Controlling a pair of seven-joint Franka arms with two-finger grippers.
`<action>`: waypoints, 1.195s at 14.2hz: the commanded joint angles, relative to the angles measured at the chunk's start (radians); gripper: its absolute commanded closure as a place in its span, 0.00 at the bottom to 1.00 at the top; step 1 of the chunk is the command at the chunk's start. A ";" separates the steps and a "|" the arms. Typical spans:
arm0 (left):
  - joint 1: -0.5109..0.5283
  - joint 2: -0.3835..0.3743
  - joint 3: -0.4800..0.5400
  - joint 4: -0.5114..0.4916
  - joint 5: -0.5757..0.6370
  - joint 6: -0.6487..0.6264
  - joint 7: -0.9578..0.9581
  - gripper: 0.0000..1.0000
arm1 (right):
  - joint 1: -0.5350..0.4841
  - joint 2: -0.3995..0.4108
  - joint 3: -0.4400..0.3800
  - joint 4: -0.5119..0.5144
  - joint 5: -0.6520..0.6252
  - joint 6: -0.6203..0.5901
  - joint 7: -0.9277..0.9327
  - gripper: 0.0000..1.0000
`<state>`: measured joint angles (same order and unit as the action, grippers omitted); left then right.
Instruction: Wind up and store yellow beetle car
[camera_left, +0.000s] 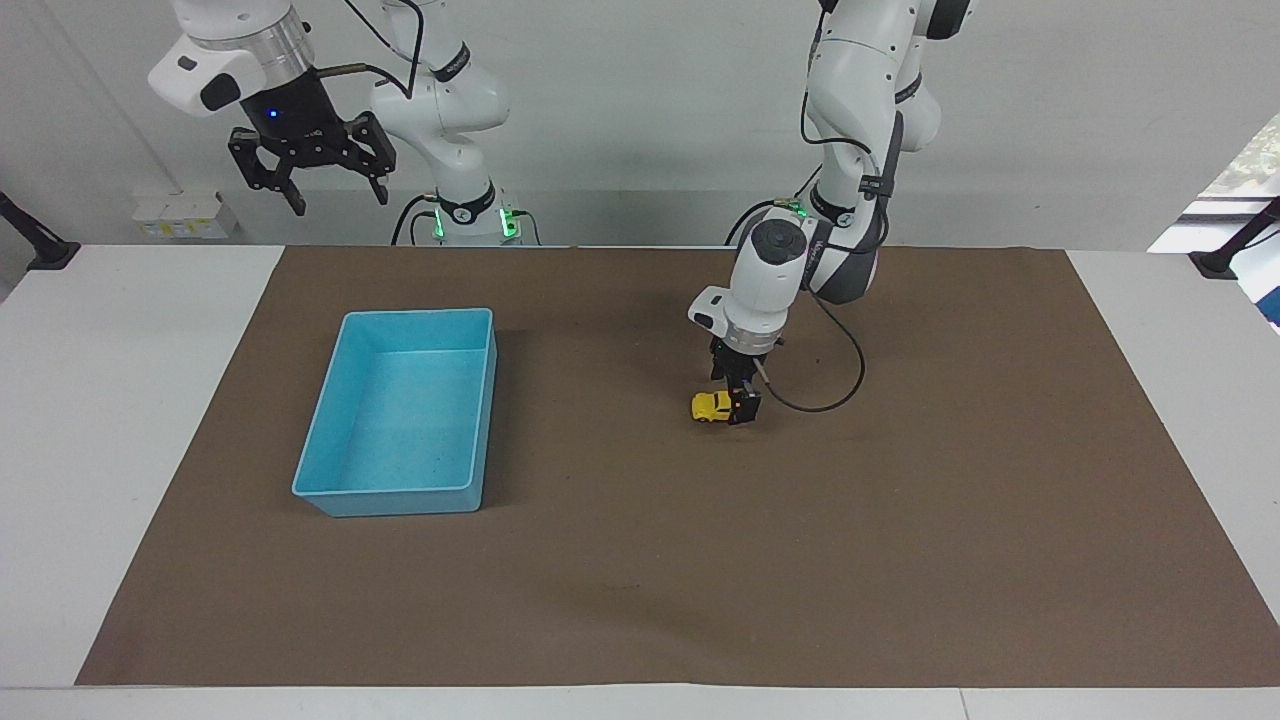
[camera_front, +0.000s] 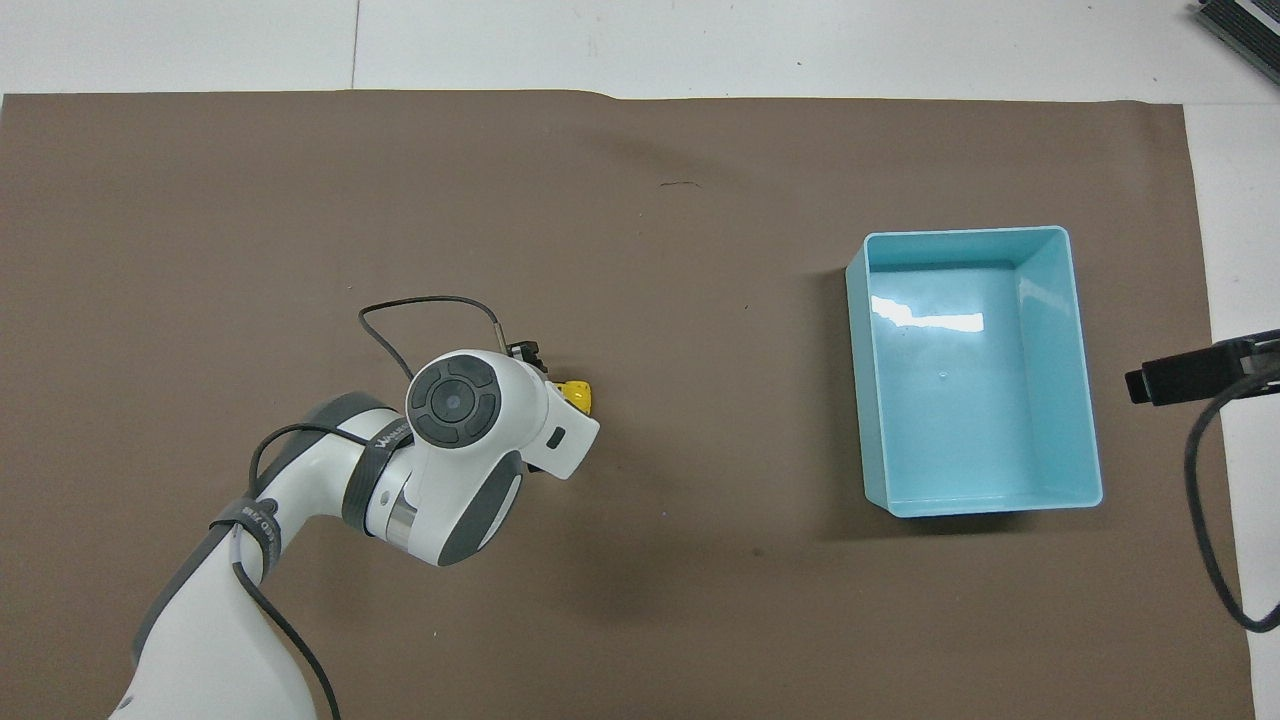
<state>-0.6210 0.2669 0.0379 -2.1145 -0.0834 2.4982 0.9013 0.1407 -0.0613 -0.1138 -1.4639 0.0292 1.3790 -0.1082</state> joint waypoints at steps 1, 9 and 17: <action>-0.022 -0.011 0.023 -0.019 0.001 0.027 -0.013 0.22 | -0.007 -0.015 0.000 -0.015 0.021 0.005 0.001 0.00; -0.042 -0.011 0.020 -0.012 0.120 0.033 -0.013 1.00 | -0.007 -0.018 -0.001 -0.015 0.021 0.003 0.001 0.00; -0.097 0.012 0.014 -0.015 0.108 0.059 -0.155 1.00 | -0.010 -0.017 -0.004 -0.015 0.020 0.006 0.001 0.00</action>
<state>-0.6868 0.2671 0.0333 -2.1149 0.0143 2.5317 0.7613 0.1393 -0.0651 -0.1162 -1.4641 0.0292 1.3785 -0.1082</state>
